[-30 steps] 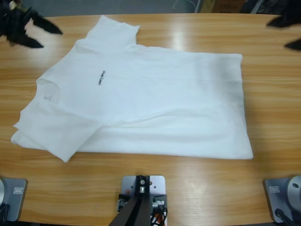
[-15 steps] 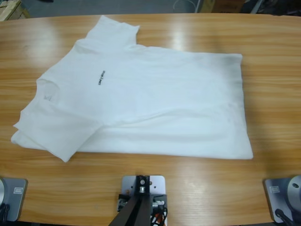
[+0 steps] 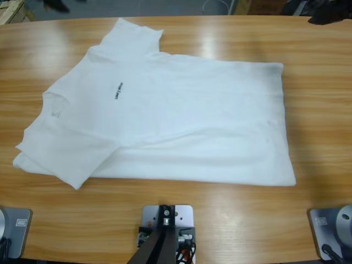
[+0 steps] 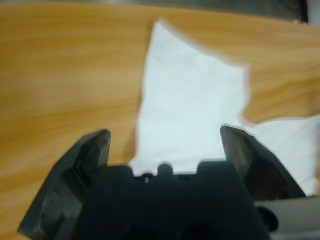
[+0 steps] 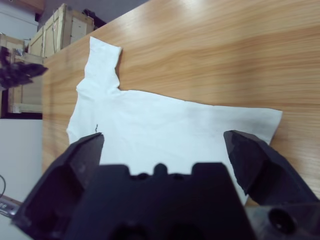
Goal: Fold clothes
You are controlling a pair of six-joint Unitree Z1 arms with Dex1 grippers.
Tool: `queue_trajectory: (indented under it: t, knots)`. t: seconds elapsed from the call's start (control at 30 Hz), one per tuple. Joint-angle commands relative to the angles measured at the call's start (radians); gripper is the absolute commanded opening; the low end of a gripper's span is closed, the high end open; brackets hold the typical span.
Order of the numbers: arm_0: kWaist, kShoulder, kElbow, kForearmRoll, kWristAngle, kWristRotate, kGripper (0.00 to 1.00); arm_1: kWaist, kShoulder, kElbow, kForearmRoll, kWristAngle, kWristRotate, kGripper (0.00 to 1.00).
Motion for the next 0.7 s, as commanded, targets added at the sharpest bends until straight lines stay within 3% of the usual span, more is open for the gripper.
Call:
queue_trajectory:
  t: [0.03, 0.27, 0.57, 0.7]
  knots:
    - [-0.014, -0.038, 0.209, -0.138, 0.166, 0.064, 0.855, -0.008, 0.075, 0.034, -0.012, -0.005, -0.020, 0.941]
    - [-0.102, -0.089, 0.197, -0.132, 0.340, 0.120, 0.867, -0.007, 0.071, 0.052, -0.012, 0.000, -0.030, 0.941]
    - [-0.098, 0.015, 0.112, -0.139, 0.119, 0.095, 0.816, -0.007, 0.052, 0.094, -0.012, -0.002, -0.056, 0.936]
    - [-0.066, 0.069, 0.074, -0.138, 0.088, 0.087, 0.816, -0.007, 0.053, 0.097, -0.012, -0.001, -0.060, 0.936]
